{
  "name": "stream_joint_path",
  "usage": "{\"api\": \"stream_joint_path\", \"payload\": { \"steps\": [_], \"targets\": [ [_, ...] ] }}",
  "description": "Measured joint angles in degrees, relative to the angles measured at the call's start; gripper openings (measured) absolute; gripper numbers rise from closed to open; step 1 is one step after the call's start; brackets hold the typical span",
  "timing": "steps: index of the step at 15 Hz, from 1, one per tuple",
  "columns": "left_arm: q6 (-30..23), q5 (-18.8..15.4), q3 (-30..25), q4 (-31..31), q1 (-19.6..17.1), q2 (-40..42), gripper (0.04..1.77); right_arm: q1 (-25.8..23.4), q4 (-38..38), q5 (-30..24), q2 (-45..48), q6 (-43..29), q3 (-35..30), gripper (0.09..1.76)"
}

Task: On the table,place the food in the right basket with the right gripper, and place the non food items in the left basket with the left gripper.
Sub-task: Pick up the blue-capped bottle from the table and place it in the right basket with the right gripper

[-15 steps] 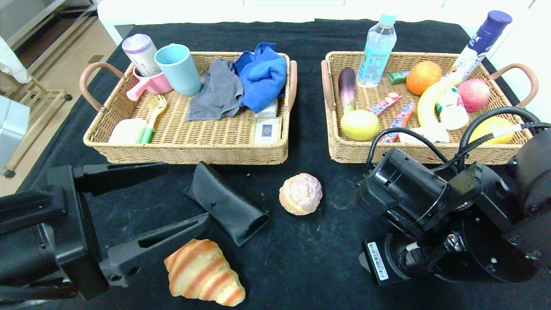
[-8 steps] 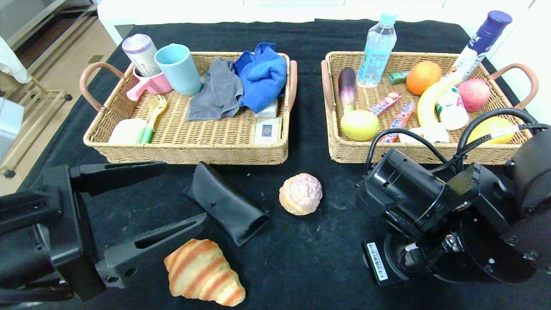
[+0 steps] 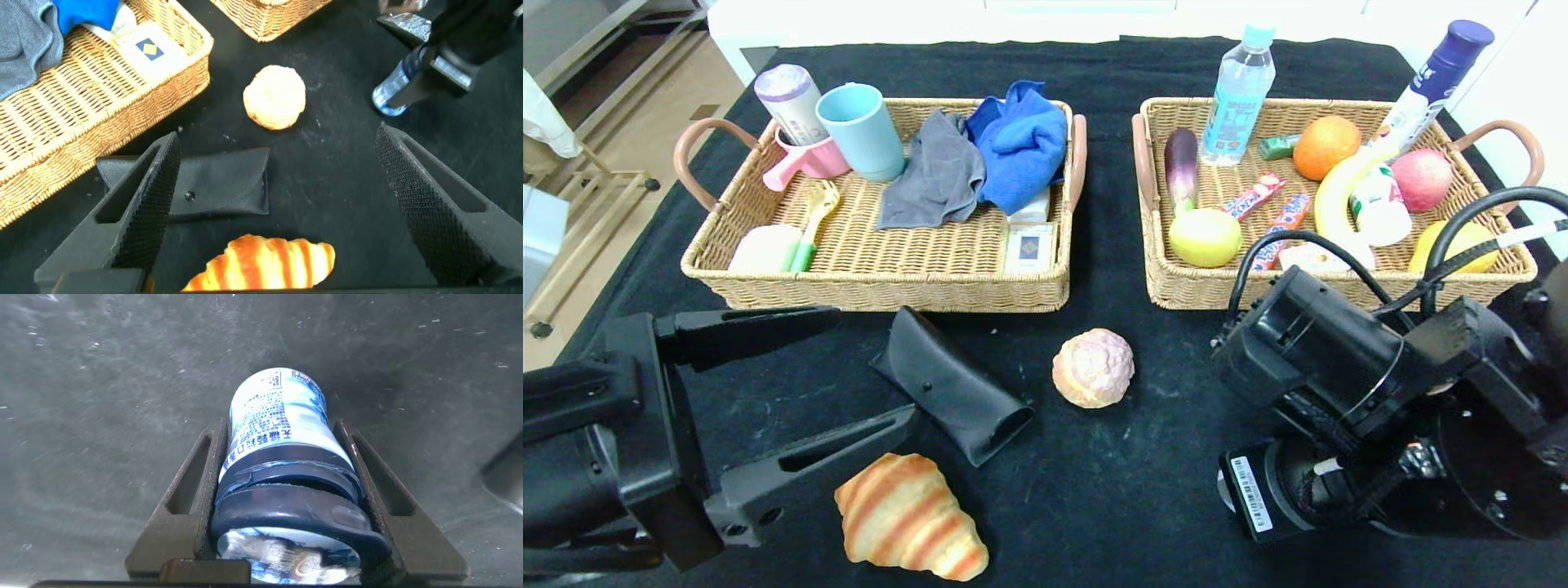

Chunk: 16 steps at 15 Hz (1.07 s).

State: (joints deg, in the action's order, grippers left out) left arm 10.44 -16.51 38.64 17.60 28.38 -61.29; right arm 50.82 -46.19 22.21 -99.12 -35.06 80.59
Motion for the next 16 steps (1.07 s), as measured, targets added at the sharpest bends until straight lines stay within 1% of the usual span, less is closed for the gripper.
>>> {"api": "stream_joint_path", "payload": {
  "steps": [4,7,10,13,15,16],
  "targets": [
    [0.12,0.00,-0.12,0.06,0.00,0.00,1.72,0.20,0.00,1.43,3.15,2.23,0.17,0.93],
    [0.48,0.05,-0.26,0.06,0.00,0.00,1.72,-0.46,0.09,1.62,5.27,4.83,1.74,0.93],
    [0.59,0.00,-0.39,0.04,0.00,0.00,1.72,-2.84,0.27,1.60,6.68,7.86,6.69,0.93],
    [0.67,0.00,-0.41,0.04,0.00,0.00,1.72,-6.06,0.46,1.63,7.39,12.58,12.40,0.93],
    [0.65,0.00,-0.41,0.04,0.00,0.02,1.72,-7.34,1.87,1.73,7.50,13.51,14.06,0.93],
    [0.67,-0.02,-0.41,0.04,0.00,0.05,1.72,-8.05,3.97,2.04,7.42,14.06,14.31,0.93]
  ]
}}
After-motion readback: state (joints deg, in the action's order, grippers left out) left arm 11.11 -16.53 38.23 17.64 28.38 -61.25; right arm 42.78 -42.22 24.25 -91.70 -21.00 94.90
